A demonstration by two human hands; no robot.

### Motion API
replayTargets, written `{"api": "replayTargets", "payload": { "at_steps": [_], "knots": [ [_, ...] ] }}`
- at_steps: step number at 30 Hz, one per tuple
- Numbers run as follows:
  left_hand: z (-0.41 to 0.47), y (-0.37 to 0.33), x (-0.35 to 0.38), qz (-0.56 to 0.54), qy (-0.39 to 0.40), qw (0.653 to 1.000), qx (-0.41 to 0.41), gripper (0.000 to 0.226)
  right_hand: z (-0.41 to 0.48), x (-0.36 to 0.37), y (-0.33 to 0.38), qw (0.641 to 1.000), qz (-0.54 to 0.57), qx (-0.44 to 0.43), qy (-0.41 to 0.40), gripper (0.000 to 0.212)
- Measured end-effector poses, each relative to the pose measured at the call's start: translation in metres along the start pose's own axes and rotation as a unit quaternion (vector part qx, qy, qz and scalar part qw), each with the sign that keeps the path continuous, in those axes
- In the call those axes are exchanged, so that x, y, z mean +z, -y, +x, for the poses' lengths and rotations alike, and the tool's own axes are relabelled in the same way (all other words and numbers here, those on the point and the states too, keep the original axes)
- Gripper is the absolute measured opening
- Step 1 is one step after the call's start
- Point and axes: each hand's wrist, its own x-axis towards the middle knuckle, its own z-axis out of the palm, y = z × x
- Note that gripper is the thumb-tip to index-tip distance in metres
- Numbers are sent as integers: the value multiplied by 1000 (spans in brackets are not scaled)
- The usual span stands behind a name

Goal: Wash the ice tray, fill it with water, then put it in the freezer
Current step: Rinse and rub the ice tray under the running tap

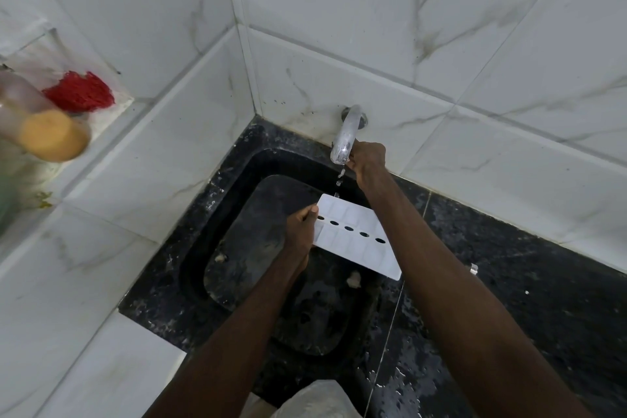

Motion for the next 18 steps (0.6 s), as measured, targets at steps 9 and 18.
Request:
{"api": "replayTargets", "payload": {
  "at_steps": [9,18],
  "knots": [
    [-1,-2,2,-3,-13,1000,1,30,-5,-4,-3,1000,-10,4,9,24],
    [-3,-6,0,-5,-14,1000,16,29,-15,-15,-14,997,48,-12,58,29]
  ]
}}
